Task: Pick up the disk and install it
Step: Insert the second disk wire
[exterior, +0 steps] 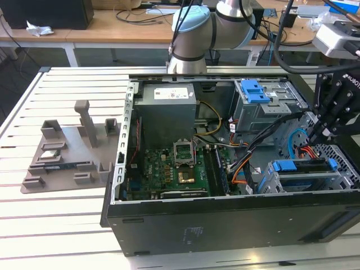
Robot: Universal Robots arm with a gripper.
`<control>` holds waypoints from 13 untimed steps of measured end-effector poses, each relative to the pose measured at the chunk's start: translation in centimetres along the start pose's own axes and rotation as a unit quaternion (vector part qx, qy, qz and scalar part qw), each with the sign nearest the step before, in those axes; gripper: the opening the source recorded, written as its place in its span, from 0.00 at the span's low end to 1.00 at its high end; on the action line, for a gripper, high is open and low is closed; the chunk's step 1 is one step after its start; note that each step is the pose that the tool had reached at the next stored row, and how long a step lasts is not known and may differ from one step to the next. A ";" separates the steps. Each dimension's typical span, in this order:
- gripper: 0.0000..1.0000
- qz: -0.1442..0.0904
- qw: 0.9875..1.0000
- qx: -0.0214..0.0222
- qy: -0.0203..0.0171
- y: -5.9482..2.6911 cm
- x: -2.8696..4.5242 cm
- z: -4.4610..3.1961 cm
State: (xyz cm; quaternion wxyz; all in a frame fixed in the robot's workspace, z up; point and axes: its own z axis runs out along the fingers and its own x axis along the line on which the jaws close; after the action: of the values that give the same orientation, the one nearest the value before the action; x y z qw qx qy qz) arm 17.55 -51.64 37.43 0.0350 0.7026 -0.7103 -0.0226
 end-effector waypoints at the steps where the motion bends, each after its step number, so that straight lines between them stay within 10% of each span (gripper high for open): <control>1: 0.16 0.000 1.000 0.000 0.000 0.00 0.05 0.02; 13: 0.16 0.000 1.000 0.000 0.000 0.22 1.52 0.94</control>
State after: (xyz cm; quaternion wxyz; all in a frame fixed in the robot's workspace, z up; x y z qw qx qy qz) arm 17.24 -53.18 36.53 0.0350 0.7026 -0.7103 -0.0226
